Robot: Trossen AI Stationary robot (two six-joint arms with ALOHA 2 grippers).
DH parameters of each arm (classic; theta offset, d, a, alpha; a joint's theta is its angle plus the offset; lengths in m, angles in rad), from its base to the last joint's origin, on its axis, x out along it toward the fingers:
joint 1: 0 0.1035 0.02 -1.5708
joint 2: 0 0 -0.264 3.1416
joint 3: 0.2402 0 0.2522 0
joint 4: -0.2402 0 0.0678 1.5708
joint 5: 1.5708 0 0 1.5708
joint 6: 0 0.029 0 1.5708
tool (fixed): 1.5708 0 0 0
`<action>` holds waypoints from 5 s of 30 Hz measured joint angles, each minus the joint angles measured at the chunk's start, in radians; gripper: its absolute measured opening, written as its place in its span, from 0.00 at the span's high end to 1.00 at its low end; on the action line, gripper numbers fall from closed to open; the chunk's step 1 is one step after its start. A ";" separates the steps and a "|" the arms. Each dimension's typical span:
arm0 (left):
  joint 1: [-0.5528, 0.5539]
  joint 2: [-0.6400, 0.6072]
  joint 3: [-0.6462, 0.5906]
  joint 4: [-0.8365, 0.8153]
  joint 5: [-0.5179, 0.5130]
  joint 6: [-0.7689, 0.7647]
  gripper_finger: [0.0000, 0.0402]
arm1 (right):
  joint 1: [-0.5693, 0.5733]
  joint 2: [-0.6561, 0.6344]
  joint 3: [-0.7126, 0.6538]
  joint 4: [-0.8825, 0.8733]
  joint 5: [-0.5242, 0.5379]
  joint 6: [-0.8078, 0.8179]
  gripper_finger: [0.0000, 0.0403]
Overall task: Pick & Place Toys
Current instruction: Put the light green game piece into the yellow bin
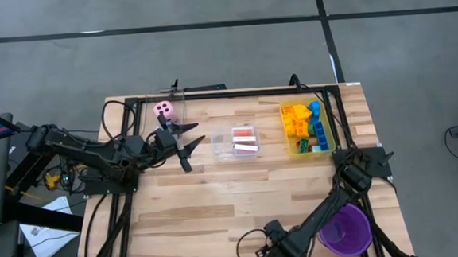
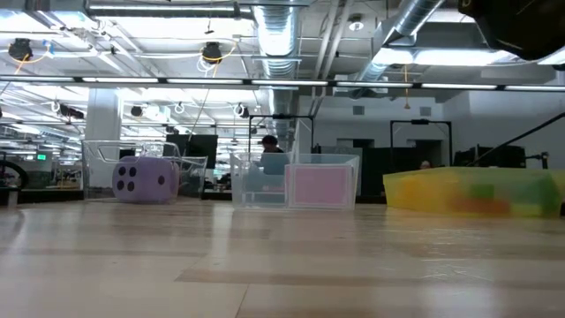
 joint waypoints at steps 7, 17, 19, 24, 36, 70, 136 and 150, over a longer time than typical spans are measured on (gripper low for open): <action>0.000 0.000 0.000 -0.010 0.000 0.000 0.52 | 0.001 -0.001 0.000 0.000 0.030 -0.006 0.23; 0.000 0.000 0.000 -0.010 0.000 0.000 0.52 | 0.001 0.029 0.001 0.044 0.031 -0.048 0.27; 0.000 0.000 0.000 -0.010 0.000 0.000 0.52 | -0.002 0.048 0.002 0.050 0.006 -0.064 0.27; 0.000 0.000 0.000 -0.010 0.000 0.000 0.52 | -0.008 0.051 0.003 0.055 -0.010 -0.083 0.27; 0.000 0.000 0.000 -0.010 0.000 0.000 0.52 | -0.008 0.050 0.002 0.050 -0.003 -0.098 0.34; 0.000 0.000 0.000 -0.010 0.000 -0.001 0.52 | -0.033 0.043 -0.002 -0.118 0.080 -0.322 0.66; 0.041 0.059 0.001 0.069 0.000 0.002 0.52 | -0.405 -1.196 -0.781 -0.320 0.786 -0.373 0.65; 0.041 0.058 0.001 0.069 0.000 0.002 0.52 | -0.655 -1.371 -1.070 0.041 0.720 -0.673 0.65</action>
